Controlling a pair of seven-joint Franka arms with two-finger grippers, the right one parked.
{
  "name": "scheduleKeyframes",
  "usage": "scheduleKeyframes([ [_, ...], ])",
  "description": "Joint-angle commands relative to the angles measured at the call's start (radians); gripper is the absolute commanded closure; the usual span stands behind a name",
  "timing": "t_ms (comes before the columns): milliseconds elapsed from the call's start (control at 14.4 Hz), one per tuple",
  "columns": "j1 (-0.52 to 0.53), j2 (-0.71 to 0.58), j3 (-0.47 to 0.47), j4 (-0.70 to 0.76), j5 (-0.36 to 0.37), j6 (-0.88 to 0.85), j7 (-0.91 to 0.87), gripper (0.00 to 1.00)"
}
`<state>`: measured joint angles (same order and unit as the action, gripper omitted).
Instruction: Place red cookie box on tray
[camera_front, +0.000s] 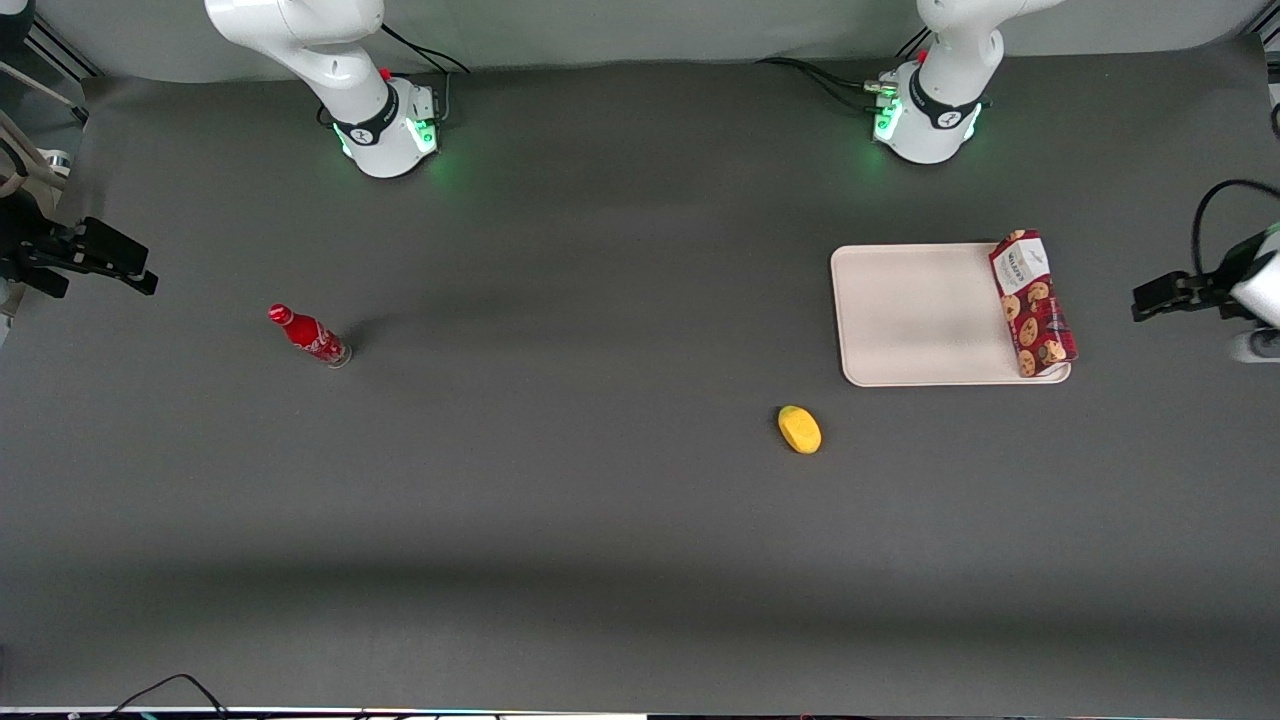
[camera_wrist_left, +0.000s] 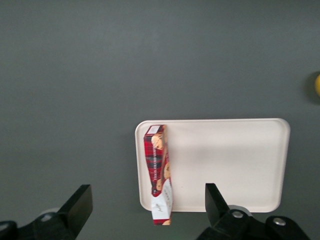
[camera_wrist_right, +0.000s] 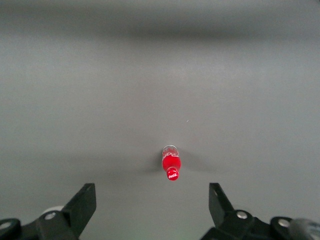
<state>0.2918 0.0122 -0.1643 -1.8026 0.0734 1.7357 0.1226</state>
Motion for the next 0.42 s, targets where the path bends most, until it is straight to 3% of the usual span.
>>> scheduleKeyframes([
  [0, -0.002, 0.028, -0.027, 0.138, -0.067, -0.103, -0.03, 0.0],
  [347, -0.006, 0.028, -0.09, 0.232, -0.069, -0.171, -0.087, 0.0],
])
